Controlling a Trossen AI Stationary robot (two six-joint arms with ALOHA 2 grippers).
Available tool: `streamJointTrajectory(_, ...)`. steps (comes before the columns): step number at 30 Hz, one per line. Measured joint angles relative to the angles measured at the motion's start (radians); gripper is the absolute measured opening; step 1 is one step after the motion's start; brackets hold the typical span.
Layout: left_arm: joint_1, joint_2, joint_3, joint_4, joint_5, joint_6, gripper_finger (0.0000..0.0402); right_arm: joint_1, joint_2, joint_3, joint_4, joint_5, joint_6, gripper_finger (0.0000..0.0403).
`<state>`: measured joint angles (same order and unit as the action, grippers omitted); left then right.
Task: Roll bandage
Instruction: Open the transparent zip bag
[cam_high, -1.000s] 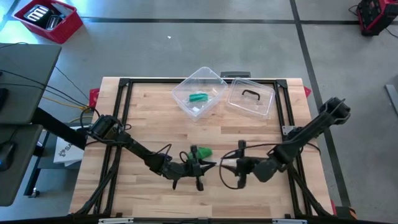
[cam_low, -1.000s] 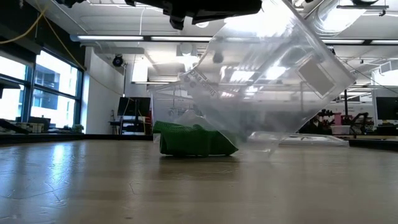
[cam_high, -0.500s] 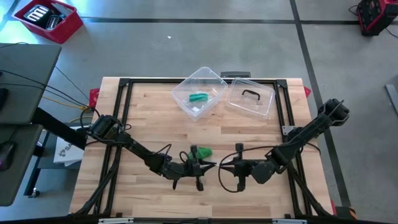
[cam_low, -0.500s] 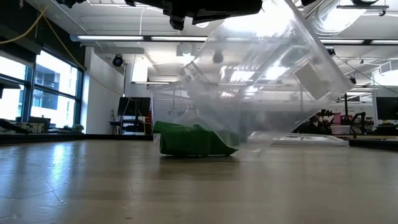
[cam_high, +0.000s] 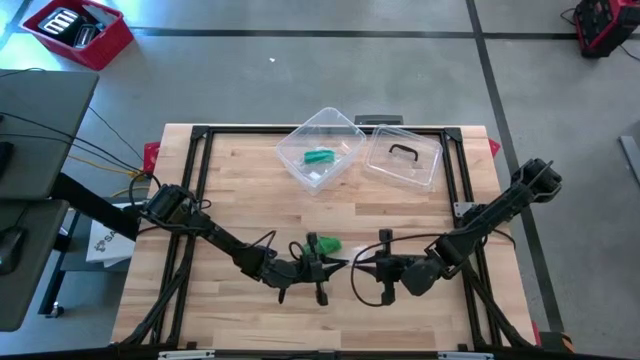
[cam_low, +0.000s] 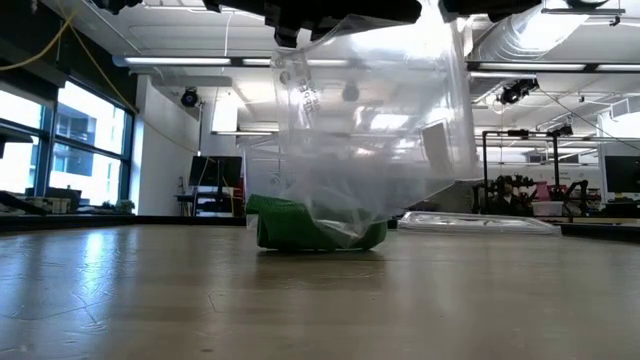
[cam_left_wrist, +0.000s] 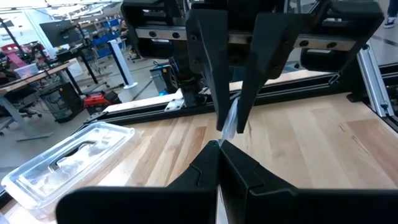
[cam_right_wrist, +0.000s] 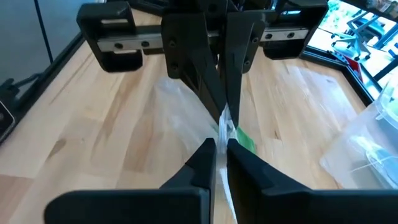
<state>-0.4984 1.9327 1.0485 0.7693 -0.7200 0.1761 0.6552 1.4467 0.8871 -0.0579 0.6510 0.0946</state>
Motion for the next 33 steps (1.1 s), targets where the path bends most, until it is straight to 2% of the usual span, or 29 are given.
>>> streamJointTrajectory(5, 0.0, 0.0, 0.0, 0.0, 0.0, 0.0, 0.0, 0.0, 0.0, 0.0, -0.013, 0.001, -0.022, 0.0026)
streamJointTrajectory(13, 0.0, 0.0, 0.0, 0.001, -0.003, 0.0, 0.0, -0.003, 0.0, 0.0, -0.048, 0.044, 0.001, 0.0064)
streamJointTrajectory(20, 0.0, 0.0, 0.0, 0.001, -0.003, -0.009, 0.0, 0.001, 0.0, 0.006, -0.084, 0.079, 0.003, 0.0016)
streamJointTrajectory(23, 0.0, 0.0, 0.0, 0.001, 0.0, -0.009, 0.0, 0.009, 0.0, 0.04, -0.124, 0.074, -0.016, 0.0013)
streamJointTrajectory(27, 0.0, 0.0, 0.001, 0.001, 0.003, -0.009, 0.0, 0.015, 0.0, 0.086, -0.17, 0.045, -0.021, 0.0055)
streamJointTrajectory(31, 0.0, 0.0, 0.001, 0.0, 0.003, -0.018, 0.0, 0.001, -0.001, 0.095, -0.161, -0.043, -0.022, 0.0109)
streamJointTrajectory(33, 0.0, 0.0, 0.001, 0.0, 0.003, -0.018, 0.0, -0.012, -0.001, 0.095, -0.164, -0.056, -0.006, 0.0121)
